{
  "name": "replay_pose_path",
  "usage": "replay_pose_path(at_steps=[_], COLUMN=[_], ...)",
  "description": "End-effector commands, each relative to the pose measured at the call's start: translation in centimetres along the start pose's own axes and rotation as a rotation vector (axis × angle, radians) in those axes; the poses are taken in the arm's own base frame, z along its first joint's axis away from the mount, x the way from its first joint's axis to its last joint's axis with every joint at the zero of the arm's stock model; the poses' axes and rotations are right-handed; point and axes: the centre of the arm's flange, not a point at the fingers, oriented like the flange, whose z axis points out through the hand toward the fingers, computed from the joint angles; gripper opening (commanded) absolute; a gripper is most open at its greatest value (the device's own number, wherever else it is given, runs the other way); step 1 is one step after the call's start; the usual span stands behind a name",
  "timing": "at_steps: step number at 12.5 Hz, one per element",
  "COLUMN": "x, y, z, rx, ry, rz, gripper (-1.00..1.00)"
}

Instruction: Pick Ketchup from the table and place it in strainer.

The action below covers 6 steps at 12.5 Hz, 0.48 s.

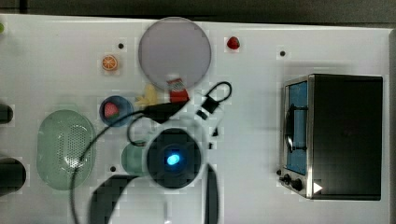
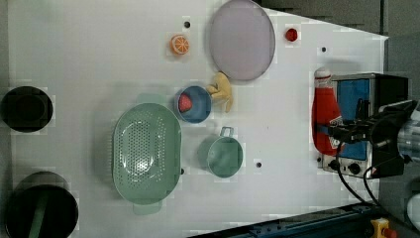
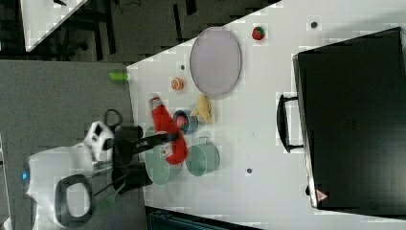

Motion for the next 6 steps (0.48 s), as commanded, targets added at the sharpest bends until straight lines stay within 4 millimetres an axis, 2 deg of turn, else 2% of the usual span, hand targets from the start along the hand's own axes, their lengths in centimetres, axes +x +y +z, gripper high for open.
replay_pose_path(at_steps=[1,3,6], x=[-0.7,-0.9,-1.3], y=[-7.9,-12.6,-19.4], z=[1.3,1.5,3.1], rx=[-0.011,0.002,0.044], ry=[-0.078,-0.082,-0.095], rz=[-0.014,0.047,0.143], gripper=[0.24,0.24,0.24])
